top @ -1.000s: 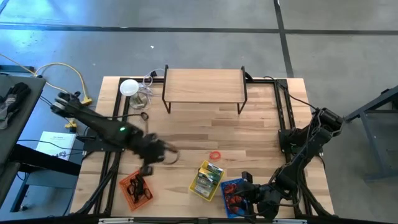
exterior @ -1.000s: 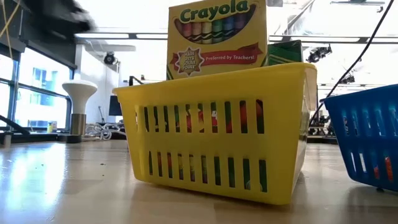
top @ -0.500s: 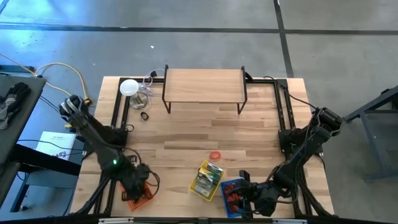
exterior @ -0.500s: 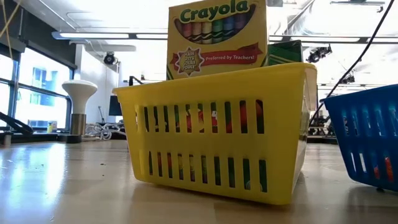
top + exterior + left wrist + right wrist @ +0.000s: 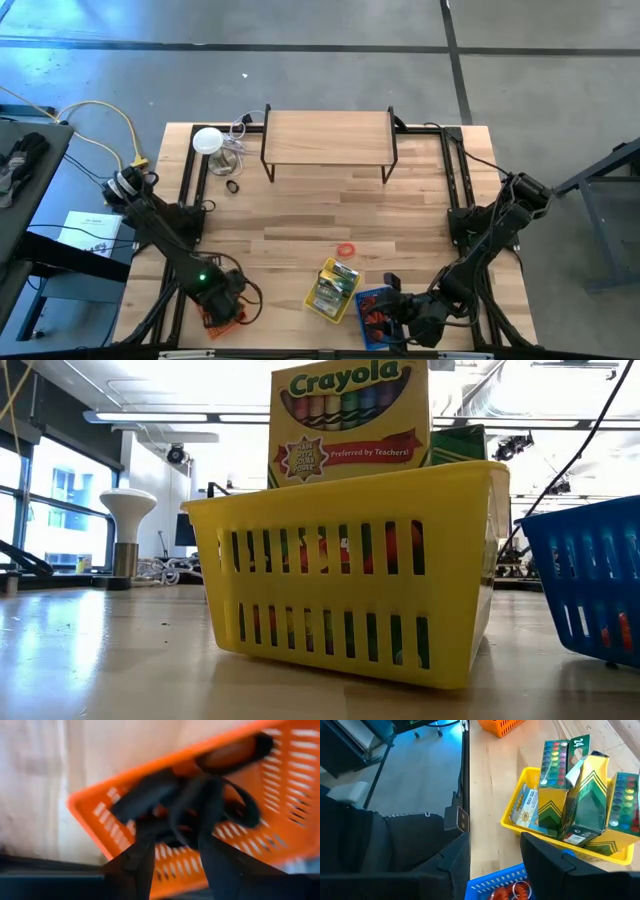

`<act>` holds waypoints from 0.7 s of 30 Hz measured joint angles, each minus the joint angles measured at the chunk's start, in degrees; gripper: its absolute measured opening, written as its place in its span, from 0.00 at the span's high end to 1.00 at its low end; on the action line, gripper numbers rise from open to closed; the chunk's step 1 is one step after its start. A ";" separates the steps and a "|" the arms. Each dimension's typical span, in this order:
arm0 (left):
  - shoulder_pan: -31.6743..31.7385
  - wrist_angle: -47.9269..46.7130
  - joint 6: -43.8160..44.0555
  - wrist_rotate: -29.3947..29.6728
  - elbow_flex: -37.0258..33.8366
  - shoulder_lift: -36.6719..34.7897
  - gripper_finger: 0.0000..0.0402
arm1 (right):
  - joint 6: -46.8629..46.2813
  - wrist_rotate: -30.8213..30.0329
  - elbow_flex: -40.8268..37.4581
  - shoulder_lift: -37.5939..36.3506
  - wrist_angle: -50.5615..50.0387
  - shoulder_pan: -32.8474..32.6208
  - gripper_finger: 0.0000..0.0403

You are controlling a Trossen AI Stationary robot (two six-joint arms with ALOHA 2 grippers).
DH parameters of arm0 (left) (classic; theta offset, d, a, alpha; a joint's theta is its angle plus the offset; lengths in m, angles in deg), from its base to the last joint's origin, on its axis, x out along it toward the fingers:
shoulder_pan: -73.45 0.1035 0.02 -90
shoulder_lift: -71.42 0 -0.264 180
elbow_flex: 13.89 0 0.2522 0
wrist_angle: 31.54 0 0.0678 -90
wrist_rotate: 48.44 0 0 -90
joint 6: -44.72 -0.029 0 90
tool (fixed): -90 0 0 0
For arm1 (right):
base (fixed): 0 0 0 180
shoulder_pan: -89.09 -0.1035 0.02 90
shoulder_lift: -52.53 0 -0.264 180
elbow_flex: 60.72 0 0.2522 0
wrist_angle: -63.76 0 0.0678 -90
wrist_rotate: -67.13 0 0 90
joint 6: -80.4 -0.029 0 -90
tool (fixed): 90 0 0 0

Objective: Pick & Place Office Desk Supplies
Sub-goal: Put the black rubber band into the orange bin

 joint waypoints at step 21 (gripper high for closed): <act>31.91 -23.36 -41.83 28.28 7.43 -1.33 0.63 | 4.44 0.02 -0.02 0.00 -0.24 3.49 0.60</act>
